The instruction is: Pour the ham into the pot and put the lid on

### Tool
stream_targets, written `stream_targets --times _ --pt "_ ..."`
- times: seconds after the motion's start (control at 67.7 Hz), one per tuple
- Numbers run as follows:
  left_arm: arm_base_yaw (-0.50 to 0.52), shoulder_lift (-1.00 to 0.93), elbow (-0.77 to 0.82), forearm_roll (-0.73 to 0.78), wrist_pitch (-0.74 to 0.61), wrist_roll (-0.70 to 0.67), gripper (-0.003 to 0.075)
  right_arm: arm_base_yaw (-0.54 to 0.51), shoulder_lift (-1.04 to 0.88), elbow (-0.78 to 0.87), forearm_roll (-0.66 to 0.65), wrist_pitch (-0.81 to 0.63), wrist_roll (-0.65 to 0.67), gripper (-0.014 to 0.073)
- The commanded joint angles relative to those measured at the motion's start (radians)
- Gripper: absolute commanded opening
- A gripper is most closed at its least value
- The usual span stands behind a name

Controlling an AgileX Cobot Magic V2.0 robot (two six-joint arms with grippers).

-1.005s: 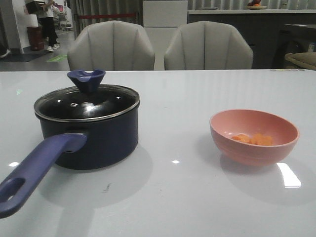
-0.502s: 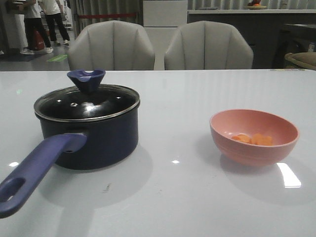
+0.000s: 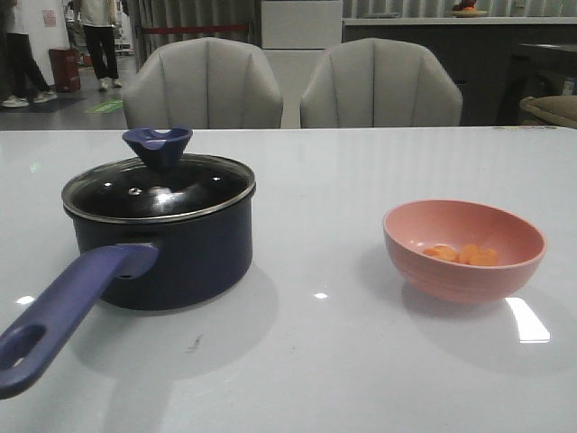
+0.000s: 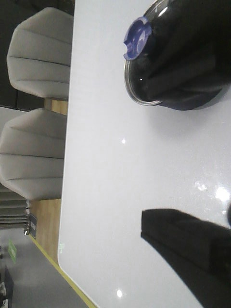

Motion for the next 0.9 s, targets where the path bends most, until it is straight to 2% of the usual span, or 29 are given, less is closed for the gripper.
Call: stream_targets --times 0.0,0.266,0.458,0.62,0.886 --pt "0.001 0.058 -0.065 -0.006 -0.028 -0.007 0.0607 -0.006 -0.019 -0.006 -0.016 -0.084 -0.001 0.015" --pt "-0.001 0.278 -0.284 -0.055 0.193 -0.007 0.0607 -0.006 -0.019 -0.006 -0.016 -0.084 -0.001 0.015" --pt "-0.009 0.488 -0.444 -0.084 0.297 0.023 0.0607 -0.006 -0.019 -0.006 -0.016 -0.084 -0.001 0.015" --pt "-0.11 0.692 -0.585 -0.084 0.387 0.025 0.0607 -0.006 -0.019 -0.006 -0.016 -0.084 -0.001 0.015" --pt "-0.301 0.955 -0.818 -0.073 0.423 -0.023 0.0607 -0.006 -0.019 -0.006 -0.016 -0.084 -0.001 0.015"
